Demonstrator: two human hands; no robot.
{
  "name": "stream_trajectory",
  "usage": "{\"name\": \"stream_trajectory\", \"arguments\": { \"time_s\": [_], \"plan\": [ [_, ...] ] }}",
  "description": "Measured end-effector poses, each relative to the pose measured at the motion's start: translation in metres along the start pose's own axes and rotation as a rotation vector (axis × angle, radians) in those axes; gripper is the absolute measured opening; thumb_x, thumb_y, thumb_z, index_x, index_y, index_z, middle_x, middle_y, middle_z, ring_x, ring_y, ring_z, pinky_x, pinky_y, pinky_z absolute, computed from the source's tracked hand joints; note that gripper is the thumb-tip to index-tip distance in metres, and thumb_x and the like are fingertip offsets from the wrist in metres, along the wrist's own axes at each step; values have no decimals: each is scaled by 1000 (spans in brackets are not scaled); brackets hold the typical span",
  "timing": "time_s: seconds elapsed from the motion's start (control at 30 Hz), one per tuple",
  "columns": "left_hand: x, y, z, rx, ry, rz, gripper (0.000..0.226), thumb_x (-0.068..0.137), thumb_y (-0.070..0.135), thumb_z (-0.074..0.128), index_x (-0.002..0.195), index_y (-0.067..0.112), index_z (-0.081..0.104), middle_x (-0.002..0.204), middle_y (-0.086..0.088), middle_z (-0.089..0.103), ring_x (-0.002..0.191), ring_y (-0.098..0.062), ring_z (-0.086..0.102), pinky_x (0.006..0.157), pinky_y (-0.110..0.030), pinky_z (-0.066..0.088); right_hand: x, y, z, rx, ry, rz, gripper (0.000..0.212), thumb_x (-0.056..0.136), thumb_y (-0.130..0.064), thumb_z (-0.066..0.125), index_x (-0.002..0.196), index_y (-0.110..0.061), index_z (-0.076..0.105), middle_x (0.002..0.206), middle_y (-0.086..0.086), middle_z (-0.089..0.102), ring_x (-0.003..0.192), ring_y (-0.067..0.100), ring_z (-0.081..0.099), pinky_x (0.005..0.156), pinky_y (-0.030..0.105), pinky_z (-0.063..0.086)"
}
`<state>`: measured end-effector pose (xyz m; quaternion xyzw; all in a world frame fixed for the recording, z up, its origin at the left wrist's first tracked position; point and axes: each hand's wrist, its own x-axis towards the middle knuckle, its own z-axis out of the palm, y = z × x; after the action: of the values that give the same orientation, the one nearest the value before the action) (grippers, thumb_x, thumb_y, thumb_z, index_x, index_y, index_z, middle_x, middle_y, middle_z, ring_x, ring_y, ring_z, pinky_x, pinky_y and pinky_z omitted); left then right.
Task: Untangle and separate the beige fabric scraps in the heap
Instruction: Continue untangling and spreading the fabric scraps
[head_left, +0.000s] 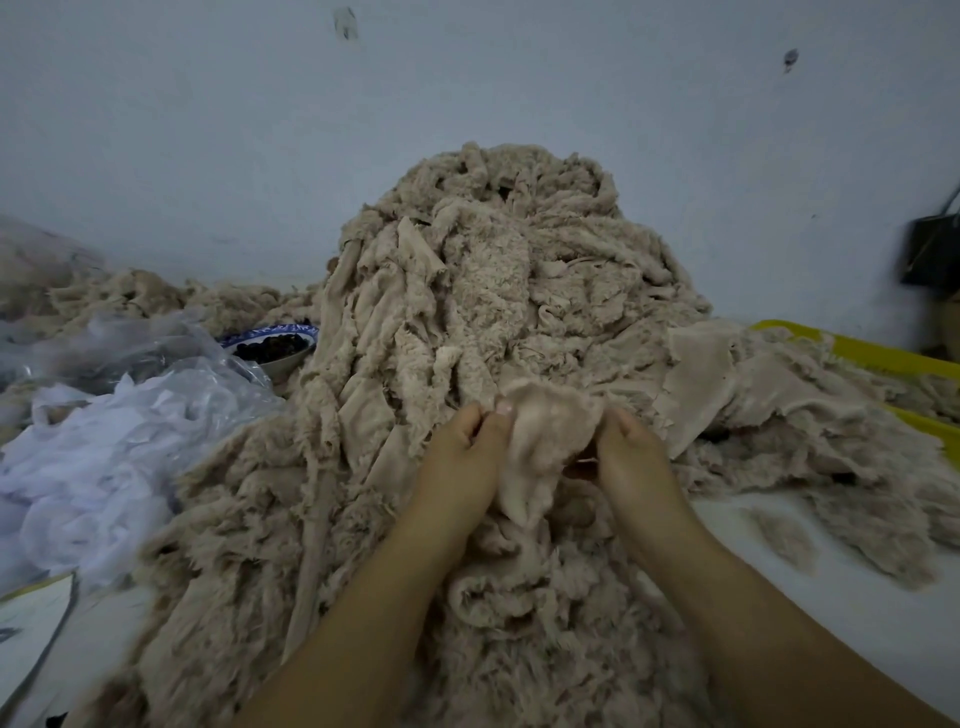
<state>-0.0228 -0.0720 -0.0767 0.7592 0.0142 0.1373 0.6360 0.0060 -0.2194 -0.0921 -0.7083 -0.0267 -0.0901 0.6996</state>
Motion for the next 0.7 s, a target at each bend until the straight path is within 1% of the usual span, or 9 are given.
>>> {"name": "stream_trajectory", "arguments": {
  "time_s": [0.1, 0.2, 0.3, 0.37, 0.43, 0.47, 0.53, 0.6, 0.7],
  "plan": [
    [0, 4, -4, -128, 19, -88, 44, 98, 44, 57, 94, 0, 63, 91, -23, 66, 79, -29, 60, 84, -51, 54, 0, -6, -6, 145, -118, 79, 42, 100, -48, 46, 86, -16, 70, 76, 1, 73, 63, 12, 67, 60, 30, 54],
    [4, 3, -7, -259, 126, -173, 32, 98, 37, 60, 91, 7, 70, 100, -22, 73, 88, -27, 70, 90, -50, 55, -10, -1, -2, -130, -458, 35, 48, 79, -81, 51, 92, -40, 74, 87, -24, 72, 78, -5, 67, 74, 20, 51],
    [13, 0, -14, -506, 205, -285, 24, 99, 31, 60, 102, 10, 72, 95, -10, 77, 89, -21, 75, 84, -40, 60, -19, 4, 6, -419, -692, -45, 24, 84, -64, 64, 90, -41, 69, 90, -28, 69, 83, -19, 60, 67, 3, 43],
    [18, -3, -20, -675, 251, -316, 23, 101, 25, 57, 111, 9, 70, 102, -10, 77, 95, -25, 73, 91, -43, 57, -19, 4, 6, -445, -634, -71, 23, 92, -48, 63, 81, -28, 68, 76, -20, 61, 67, -11, 56, 64, 10, 40],
    [23, -6, -23, -714, 311, -282, 21, 103, 20, 54, 119, 11, 65, 111, -10, 73, 100, -25, 71, 93, -44, 56, -18, -3, 4, -270, -469, -37, 33, 95, -41, 61, 85, -11, 67, 71, -1, 60, 65, 5, 56, 66, 26, 40],
    [24, -7, -22, -682, 344, -243, 22, 103, 19, 53, 122, 14, 63, 113, -7, 71, 101, -22, 69, 92, -40, 56, -16, -6, 2, -132, -388, 1, 31, 95, -39, 62, 88, -10, 70, 76, 10, 66, 72, 12, 60, 70, 31, 42],
    [22, -9, -20, -401, 388, -99, 18, 103, 19, 53, 119, 19, 62, 94, 7, 71, 81, -7, 66, 73, -27, 56, -15, -13, -1, 123, -286, 110, 28, 96, -36, 62, 93, -11, 74, 95, 20, 72, 84, 24, 69, 78, 37, 50],
    [14, -7, -15, -99, 290, 92, 23, 103, 17, 49, 110, 31, 66, 80, 18, 67, 66, -1, 60, 61, -21, 51, -12, -16, -3, 246, -233, 186, 26, 97, -35, 59, 97, -15, 76, 98, 12, 76, 90, 25, 73, 82, 37, 56],
    [-5, -1, 0, 169, -76, 227, 26, 101, 36, 48, 94, 59, 58, 90, 37, 61, 80, 20, 55, 67, -2, 41, -11, -18, -1, 243, -145, 148, 30, 95, -42, 59, 101, -17, 75, 98, 7, 77, 94, 24, 74, 90, 42, 56]
  ]
}}
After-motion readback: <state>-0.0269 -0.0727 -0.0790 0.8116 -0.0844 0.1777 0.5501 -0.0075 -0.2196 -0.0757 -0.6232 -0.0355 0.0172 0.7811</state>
